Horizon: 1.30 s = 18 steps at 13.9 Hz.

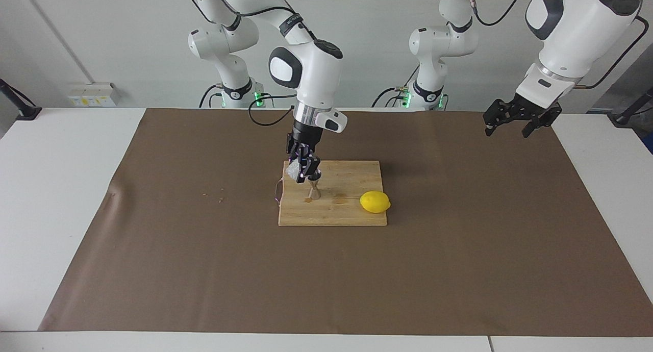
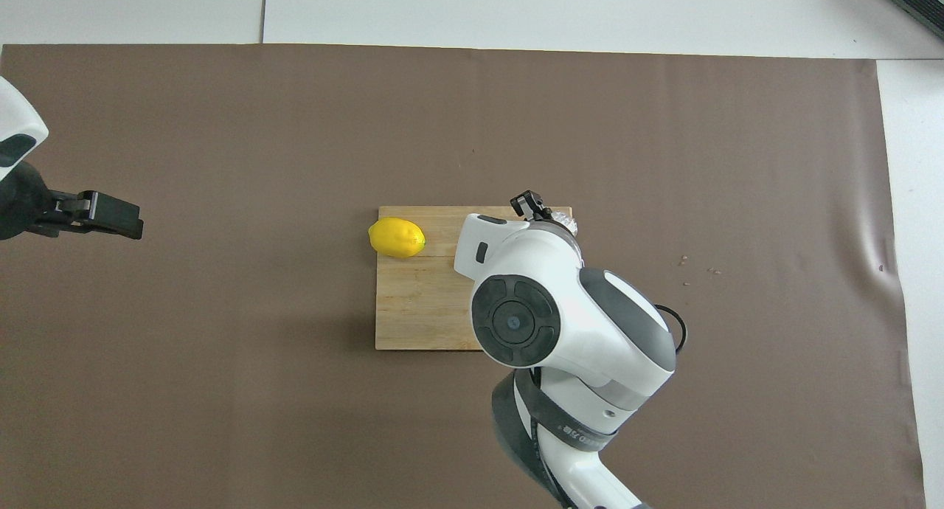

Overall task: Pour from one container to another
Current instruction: 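Tilt the white cup over the metal cup to pour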

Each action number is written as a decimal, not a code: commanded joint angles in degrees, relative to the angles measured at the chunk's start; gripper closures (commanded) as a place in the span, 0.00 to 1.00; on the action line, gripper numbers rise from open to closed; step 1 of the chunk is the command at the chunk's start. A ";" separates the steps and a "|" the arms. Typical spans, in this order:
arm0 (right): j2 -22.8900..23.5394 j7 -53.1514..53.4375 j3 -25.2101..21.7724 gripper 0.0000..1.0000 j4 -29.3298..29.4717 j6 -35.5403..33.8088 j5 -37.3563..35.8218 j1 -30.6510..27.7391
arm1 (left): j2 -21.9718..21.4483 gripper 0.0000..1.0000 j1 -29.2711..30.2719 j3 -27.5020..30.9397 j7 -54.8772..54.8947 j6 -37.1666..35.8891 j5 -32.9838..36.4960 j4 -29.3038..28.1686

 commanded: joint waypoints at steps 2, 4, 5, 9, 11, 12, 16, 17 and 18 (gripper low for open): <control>-0.72 0.69 0.88 0.92 -0.06 -1.55 -3.66 0.76 | -1.01 0.00 0.43 -0.15 0.08 -0.68 -0.32 -0.53; -0.98 0.43 0.88 0.92 -0.33 -2.25 -5.58 0.76 | -1.02 0.00 0.43 -0.15 0.08 -0.68 -0.32 -0.61; -1.33 0.17 0.88 0.92 -0.59 -2.69 -6.29 0.76 | -0.93 0.00 0.43 -0.15 0.08 -0.68 -0.32 -0.61; -1.51 -1.59 0.88 0.92 -1.03 -3.14 -6.48 0.76 | -0.93 0.00 0.43 -0.15 0.08 -0.68 -0.32 -0.53; -1.51 -2.38 0.88 0.92 -1.03 -3.14 -6.48 0.76 | -0.93 0.00 0.43 -0.15 0.08 -0.68 -0.32 -0.53; -1.51 -2.91 0.88 0.92 -1.03 -3.14 -6.56 0.67 | -1.01 0.00 0.43 -0.15 0.08 -0.76 -0.32 -0.61; -1.51 -4.13 0.88 0.92 -1.03 -3.14 -7.44 0.67 | -0.93 0.00 0.43 -0.15 0.08 -0.76 -0.32 -0.53; -1.51 -4.84 0.88 0.92 -1.03 -3.14 -7.53 0.67 | -0.93 0.00 0.43 -0.15 0.08 -0.68 -0.32 -0.53; -1.51 -4.84 0.88 0.92 -1.03 -3.14 -7.53 0.58 | -0.93 0.00 0.43 -0.15 0.08 -0.76 -0.32 -0.53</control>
